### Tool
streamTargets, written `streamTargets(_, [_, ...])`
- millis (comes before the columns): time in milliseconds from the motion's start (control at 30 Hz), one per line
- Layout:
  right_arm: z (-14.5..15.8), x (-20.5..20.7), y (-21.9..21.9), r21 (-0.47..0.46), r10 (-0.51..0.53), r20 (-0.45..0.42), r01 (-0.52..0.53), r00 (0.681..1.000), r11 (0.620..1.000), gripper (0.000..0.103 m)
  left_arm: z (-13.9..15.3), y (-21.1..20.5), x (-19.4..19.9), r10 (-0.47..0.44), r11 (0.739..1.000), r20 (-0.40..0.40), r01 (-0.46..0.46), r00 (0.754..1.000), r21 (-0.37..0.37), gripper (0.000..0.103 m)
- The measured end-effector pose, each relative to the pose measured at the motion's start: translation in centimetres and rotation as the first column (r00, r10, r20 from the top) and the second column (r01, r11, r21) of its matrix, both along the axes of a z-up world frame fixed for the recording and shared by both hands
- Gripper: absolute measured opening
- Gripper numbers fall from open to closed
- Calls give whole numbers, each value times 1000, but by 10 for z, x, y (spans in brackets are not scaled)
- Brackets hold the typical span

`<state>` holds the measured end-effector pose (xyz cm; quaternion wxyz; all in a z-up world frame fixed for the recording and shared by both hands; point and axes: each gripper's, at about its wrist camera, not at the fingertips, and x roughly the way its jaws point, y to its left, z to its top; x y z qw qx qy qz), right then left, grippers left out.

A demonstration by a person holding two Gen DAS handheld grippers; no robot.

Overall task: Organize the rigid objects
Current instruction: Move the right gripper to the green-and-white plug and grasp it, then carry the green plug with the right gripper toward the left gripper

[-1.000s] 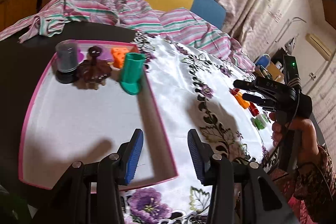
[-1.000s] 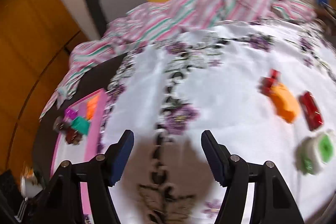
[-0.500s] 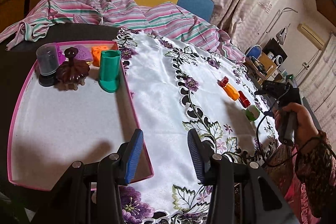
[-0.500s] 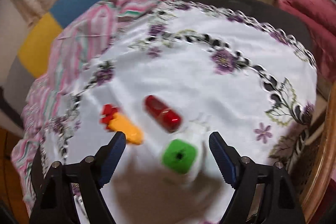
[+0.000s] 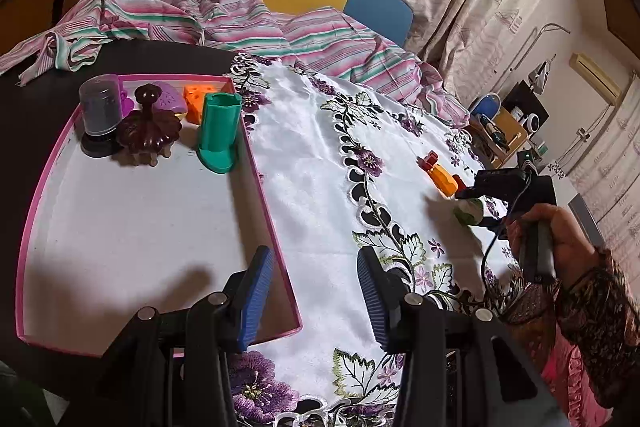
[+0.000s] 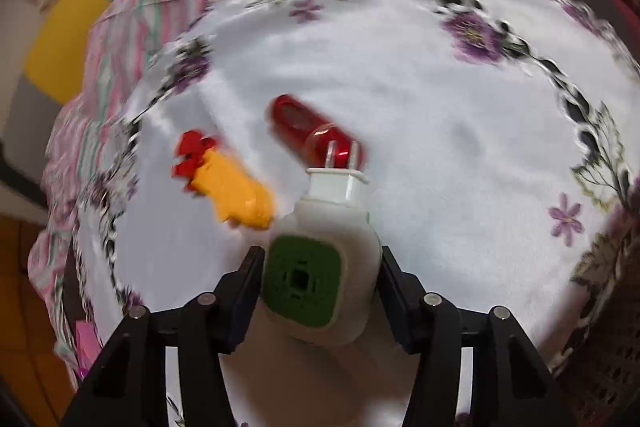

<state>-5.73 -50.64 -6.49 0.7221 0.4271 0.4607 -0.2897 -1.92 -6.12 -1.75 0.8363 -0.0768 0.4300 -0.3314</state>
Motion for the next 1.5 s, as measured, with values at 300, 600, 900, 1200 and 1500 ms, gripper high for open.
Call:
streamTargets(300, [13,60,108,-56,495,134,-492,858,869,54,0,-3,-2,-8,1000,0,8,1000,12,44])
streamTargets(600, [45,50,52,-176,355,224,-320,908,931,59,0,-4,-3,-2,1000,0,2,1000,19,44])
streamTargets(900, [21,71,3,-256,296,78,-268,952,929,67,1,-23,-11,-56,997,7,56,998,48,44])
streamTargets(1200, [-8,104,13,-239,449,-18,-440,893,866,40,-1,-43,-16,-95,992,-2,94,996,79,44])
streamTargets(1500, [5,91,19,-207,463,50,-444,885,872,12,7,-75,-15,-148,986,8,147,989,72,44])
